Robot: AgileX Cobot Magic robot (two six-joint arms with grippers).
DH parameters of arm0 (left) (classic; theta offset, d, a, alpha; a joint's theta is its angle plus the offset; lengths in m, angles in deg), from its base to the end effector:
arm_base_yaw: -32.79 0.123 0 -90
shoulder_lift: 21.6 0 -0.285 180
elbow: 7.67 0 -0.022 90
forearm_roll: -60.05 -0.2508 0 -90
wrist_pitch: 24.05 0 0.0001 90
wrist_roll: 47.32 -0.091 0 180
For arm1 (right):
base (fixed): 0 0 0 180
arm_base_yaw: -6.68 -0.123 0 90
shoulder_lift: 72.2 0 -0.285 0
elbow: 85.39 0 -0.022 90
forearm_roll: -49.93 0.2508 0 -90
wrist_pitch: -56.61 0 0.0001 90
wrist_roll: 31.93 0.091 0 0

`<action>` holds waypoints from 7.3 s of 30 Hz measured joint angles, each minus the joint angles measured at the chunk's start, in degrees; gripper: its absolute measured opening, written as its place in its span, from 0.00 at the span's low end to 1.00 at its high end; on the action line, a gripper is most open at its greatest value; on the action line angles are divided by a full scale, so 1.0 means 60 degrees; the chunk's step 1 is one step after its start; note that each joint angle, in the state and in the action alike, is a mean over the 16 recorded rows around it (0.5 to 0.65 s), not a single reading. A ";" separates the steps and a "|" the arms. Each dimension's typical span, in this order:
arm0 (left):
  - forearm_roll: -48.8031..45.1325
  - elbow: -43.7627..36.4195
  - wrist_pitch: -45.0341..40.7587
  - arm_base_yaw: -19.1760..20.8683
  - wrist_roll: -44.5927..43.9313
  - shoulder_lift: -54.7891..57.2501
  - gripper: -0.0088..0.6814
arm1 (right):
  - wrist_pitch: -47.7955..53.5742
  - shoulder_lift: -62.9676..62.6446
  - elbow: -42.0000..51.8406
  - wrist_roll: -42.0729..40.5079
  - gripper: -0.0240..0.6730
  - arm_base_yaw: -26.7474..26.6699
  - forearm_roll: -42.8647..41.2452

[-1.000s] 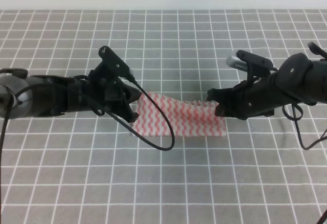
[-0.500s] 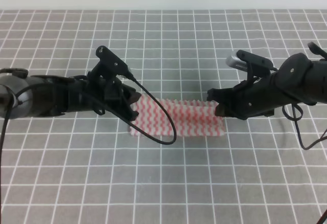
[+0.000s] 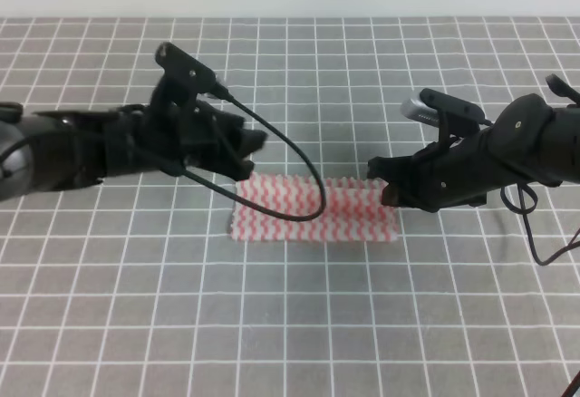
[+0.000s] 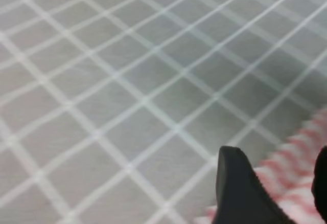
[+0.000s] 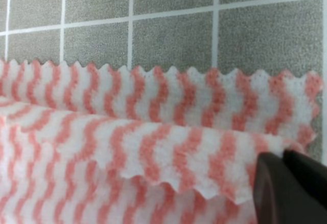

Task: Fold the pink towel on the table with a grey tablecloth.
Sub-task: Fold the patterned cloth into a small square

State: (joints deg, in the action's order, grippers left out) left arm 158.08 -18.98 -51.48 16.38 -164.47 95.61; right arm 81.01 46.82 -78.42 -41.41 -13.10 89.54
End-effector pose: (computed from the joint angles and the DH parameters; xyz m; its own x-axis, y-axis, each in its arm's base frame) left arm 0.3787 -0.1549 0.1918 -0.3242 0.3840 -0.8645 0.7506 0.6606 0.0119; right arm 0.3721 0.1594 0.1705 -0.9018 0.1494 -0.4054 -0.0575 0.8885 0.4553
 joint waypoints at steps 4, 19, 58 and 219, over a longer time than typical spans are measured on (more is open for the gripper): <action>-0.0259 -0.0027 -0.0393 -0.0142 0.0397 0.0135 0.30 | -0.0007 -0.0005 0.0000 0.0000 0.01 0.0000 0.0003; -0.0933 -0.0082 -0.0615 -0.0666 0.0716 0.1155 0.02 | -0.0305 -0.0029 0.0000 0.0006 0.10 0.0001 0.0132; -0.3668 -0.0044 -0.0222 -0.0677 0.5220 0.0727 0.01 | 0.2217 0.0336 -0.0660 -0.0265 0.01 -0.0151 -0.0354; -0.3134 0.0391 -0.2373 0.0678 0.7374 0.1245 0.01 | 0.2510 0.1570 -0.2871 -0.1631 0.01 -0.1194 0.2969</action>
State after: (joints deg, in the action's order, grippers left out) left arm 139.28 -16.63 -65.71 20.45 -120.22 103.08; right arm 96.07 56.24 -95.64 -51.19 -20.26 107.36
